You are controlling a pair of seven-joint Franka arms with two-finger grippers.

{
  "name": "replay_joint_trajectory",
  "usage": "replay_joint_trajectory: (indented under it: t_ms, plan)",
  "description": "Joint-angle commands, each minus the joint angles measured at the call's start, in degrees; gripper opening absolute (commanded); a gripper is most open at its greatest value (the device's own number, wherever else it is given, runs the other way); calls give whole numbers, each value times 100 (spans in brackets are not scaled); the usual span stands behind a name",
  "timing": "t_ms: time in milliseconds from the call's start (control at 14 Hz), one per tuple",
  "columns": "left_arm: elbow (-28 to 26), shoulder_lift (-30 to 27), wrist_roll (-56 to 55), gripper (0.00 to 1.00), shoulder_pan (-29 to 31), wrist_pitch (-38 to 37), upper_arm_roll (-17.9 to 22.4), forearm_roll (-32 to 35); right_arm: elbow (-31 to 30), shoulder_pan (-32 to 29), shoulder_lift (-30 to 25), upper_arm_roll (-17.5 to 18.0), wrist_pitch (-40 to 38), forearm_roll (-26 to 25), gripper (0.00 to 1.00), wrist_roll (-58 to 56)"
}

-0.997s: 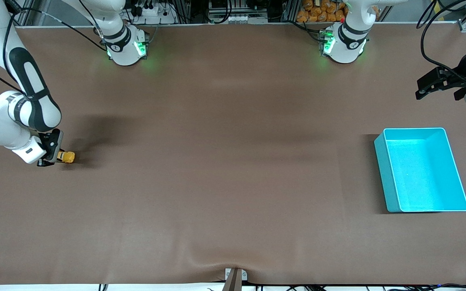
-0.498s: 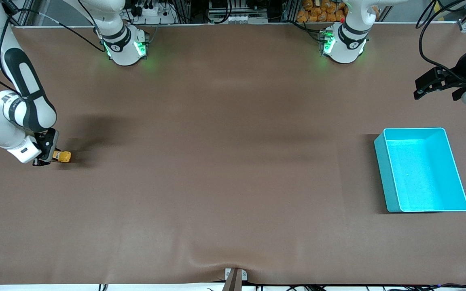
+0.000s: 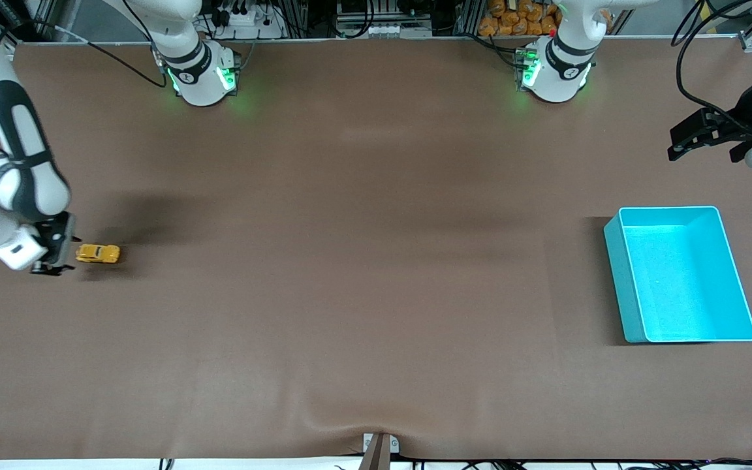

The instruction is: Wind and store yellow beetle car

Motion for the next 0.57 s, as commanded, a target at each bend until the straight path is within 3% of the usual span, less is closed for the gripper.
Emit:
replay_joint_trajectory:
  t_ms: [0, 498]
  plan:
    - [25, 25, -72, 100, -19, -2, -59, 97, 759, -220, 134, 73, -799, -10, 100, -133]
    - [42, 78, -178, 100, 33, 25, -77, 115, 813, -414, 151, 81, -818, 148, 100, -115]
